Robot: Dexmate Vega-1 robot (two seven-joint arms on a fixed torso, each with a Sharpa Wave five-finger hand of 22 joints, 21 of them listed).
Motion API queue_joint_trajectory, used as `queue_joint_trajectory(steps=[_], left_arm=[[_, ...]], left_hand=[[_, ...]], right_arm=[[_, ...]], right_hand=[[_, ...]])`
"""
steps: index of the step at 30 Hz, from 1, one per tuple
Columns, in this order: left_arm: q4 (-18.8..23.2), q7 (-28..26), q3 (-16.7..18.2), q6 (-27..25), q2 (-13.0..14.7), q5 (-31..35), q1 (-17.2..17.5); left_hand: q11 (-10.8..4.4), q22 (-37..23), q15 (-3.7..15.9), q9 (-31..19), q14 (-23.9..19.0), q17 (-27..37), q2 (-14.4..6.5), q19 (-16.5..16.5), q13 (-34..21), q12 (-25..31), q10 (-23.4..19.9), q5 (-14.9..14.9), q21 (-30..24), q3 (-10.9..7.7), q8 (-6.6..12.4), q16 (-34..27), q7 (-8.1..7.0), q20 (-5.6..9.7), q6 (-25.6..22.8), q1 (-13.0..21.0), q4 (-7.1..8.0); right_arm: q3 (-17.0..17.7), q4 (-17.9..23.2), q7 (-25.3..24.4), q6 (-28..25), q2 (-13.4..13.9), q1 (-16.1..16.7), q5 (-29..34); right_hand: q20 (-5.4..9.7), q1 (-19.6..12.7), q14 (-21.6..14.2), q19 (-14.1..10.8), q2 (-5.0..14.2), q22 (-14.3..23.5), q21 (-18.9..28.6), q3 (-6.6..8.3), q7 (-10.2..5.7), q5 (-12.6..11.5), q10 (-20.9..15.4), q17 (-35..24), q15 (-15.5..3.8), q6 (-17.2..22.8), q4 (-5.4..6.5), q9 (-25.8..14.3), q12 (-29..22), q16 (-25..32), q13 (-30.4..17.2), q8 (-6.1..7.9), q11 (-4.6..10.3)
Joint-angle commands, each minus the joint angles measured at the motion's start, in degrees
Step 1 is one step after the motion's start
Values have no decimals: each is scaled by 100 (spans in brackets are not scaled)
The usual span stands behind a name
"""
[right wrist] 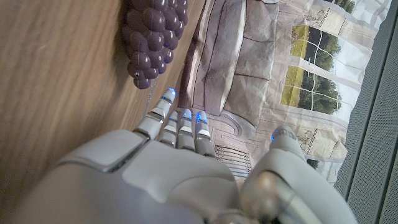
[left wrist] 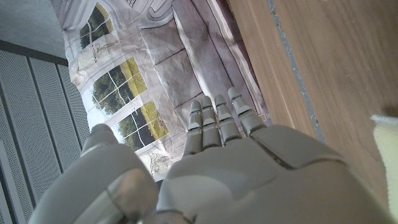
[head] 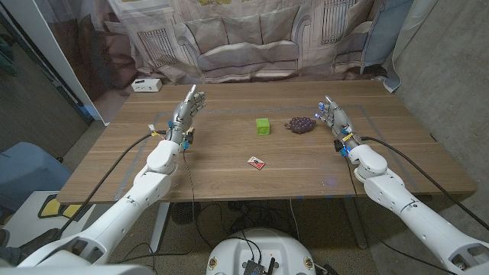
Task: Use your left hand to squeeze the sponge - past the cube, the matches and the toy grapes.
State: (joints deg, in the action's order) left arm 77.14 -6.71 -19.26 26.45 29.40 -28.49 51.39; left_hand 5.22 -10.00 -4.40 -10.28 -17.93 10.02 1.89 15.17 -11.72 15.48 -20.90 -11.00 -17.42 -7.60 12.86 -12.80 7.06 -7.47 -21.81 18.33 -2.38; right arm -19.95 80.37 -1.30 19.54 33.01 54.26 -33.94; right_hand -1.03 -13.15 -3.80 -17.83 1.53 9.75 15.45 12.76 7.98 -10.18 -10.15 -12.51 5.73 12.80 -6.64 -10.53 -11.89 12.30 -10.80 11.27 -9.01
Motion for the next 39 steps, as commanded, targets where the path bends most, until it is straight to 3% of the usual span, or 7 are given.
queue_joint_trajectory(steps=[1, 7, 10, 15, 31, 39], left_arm=[[480, -517, 244, -58, 337, 333, 418], [1040, -891, 531, -414, 695, 478, 779], [1305, -1088, 673, -625, 865, 609, 905], [1540, -1581, 847, -831, 988, 1041, 1096], [1599, -1980, 1007, -1178, 1106, 1564, 1271], [2014, -2241, 1107, -1868, 1355, 1911, 1473]], left_hand=[[-39, -16, 31, -24, -84, 29, -152, 90, -3, 36, -103, -17, -8, -103, 8, 2, -8, 38, -82, 239, -68], [-112, -16, 65, -25, -192, 23, -312, 173, -2, 27, -190, 7, 34, -281, 1, 23, -31, 40, -178, 571, -244], [-210, -15, 126, -26, -249, 19, -323, 217, -2, 30, -253, 22, 55, -338, -1, 33, -45, 67, -234, 715, -339], [-204, -15, 156, -27, -340, 15, -299, 316, -3, 34, -324, 35, 54, -371, 14, 32, -82, 97, -339, 825, -423], [-235, -14, 190, -28, -448, 12, -205, 492, -5, 27, -414, 45, 54, -400, -13, 50, -94, 126, -394, 1007, -561], [-233, -14, 187, -30, -465, 12, -158, 511, -7, 6, -406, 39, 78, -416, -37, 67, -118, 122, -374, 1107, -622]], right_arm=[[-34, 365, -506, -184, -60, 148, 197], [-46, 292, -557, 71, -197, 160, 273], [-55, 255, -625, 206, -291, 183, 323], [-61, 330, -737, 247, -315, 253, 411], [23, 776, -1111, 28, -164, 549, 611], [62, 869, -1115, -41, -118, 618, 572]], right_hand=[[21, -37, -17, -58, 45, 9, -19, 36, -7, -39, -40, -1, 23, 68, -4, -8, -26, 29, -14, 22, 9], [17, -55, -29, -68, 57, 9, -30, 44, -2, -36, -44, 3, 22, 73, -14, -8, -23, 30, -15, 20, 8], [13, -68, -33, -73, 66, 9, -37, 50, -3, -35, -47, 5, 20, 75, -21, -8, -20, 29, -15, 18, 13], [2, -81, -45, -84, 74, 9, -45, 55, -4, -32, -61, 7, 31, 79, -29, -9, -21, 30, -16, 17, 10], [-20, -112, -75, -117, 91, 10, -64, 65, -11, -25, -93, 13, 31, 102, -48, -9, -22, 34, -18, 19, 9], [-17, -123, -88, -128, 95, 11, -78, 67, -15, -20, -104, 14, 33, 117, -56, -9, -19, 35, -19, 20, 7]])
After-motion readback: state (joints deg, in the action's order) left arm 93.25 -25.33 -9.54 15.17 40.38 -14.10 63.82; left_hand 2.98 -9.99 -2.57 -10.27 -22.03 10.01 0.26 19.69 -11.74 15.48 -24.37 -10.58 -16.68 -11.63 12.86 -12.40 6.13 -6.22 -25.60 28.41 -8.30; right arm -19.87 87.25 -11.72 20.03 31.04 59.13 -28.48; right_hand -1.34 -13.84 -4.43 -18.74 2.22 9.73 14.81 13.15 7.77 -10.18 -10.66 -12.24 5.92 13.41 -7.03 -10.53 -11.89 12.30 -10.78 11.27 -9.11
